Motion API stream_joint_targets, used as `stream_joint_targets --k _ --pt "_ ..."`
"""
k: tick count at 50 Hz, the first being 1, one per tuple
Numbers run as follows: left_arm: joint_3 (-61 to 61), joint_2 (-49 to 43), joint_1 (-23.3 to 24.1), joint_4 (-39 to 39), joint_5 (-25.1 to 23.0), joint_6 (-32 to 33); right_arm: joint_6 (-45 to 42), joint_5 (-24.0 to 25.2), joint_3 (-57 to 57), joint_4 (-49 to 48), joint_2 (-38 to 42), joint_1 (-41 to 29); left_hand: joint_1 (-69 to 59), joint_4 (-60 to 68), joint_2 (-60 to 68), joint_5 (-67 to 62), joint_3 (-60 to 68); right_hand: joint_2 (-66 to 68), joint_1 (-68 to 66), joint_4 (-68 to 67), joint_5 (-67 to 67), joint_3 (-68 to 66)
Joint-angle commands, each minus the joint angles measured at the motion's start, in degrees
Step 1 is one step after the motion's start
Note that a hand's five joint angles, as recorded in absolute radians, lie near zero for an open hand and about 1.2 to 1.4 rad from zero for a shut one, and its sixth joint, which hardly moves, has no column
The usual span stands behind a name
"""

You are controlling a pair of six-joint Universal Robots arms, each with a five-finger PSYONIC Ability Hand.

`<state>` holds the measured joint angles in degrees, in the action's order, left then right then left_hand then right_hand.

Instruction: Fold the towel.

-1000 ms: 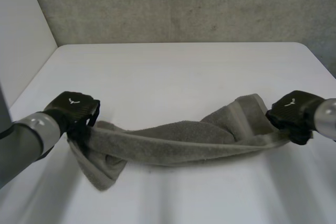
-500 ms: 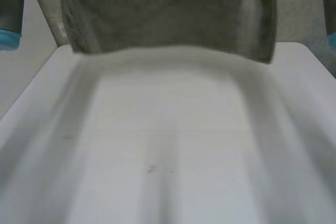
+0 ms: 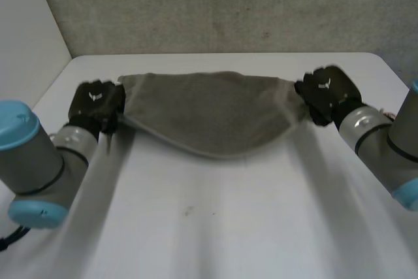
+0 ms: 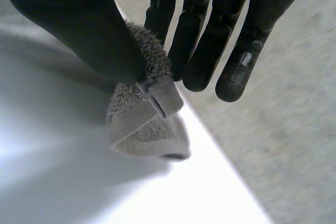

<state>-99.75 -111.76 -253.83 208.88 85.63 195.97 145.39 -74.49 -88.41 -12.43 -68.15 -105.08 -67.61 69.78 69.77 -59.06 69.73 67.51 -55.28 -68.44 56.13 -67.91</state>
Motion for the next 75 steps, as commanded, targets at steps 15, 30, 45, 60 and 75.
stream_joint_targets --k 15,30,45,60,75 --pt "-6.51 30.36 0.09 -39.07 -2.3 15.67 -16.34 0.39 -1.67 44.94 -24.03 9.89 -12.39 10.22 10.23 -10.94 10.27 12.49 -24.72 -11.56 13.87 -12.09" --pt "-3.7 12.18 -3.08 -38.28 -7.14 23.23 -19.7 -1.45 -5.37 44.77 -7.61 8.49 -12.39 10.22 10.23 -10.94 10.27 12.49 -24.72 -11.56 13.87 -12.09" --pt "33.52 -6.37 -1.85 -30.32 -6.61 24.55 -14.02 -16.04 30.44 30.57 9.0 0.59 -12.39 10.22 10.23 -10.94 10.27 12.49 -24.72 -11.56 13.87 -12.09" --pt "41.15 2.24 0.18 -1.54 -0.02 8.48 3.58 -15.52 26.91 -7.0 -5.15 -0.47 -12.39 10.22 10.23 -10.94 10.27 12.49 -24.72 -11.56 13.87 -12.09" --pt "13.18 1.72 0.09 -1.55 -2.22 7.85 3.24 -6.39 7.05 -5.59 -3.4 0.05 -12.39 10.22 10.23 -10.94 10.27 12.49 -24.72 -11.56 13.87 -12.09"
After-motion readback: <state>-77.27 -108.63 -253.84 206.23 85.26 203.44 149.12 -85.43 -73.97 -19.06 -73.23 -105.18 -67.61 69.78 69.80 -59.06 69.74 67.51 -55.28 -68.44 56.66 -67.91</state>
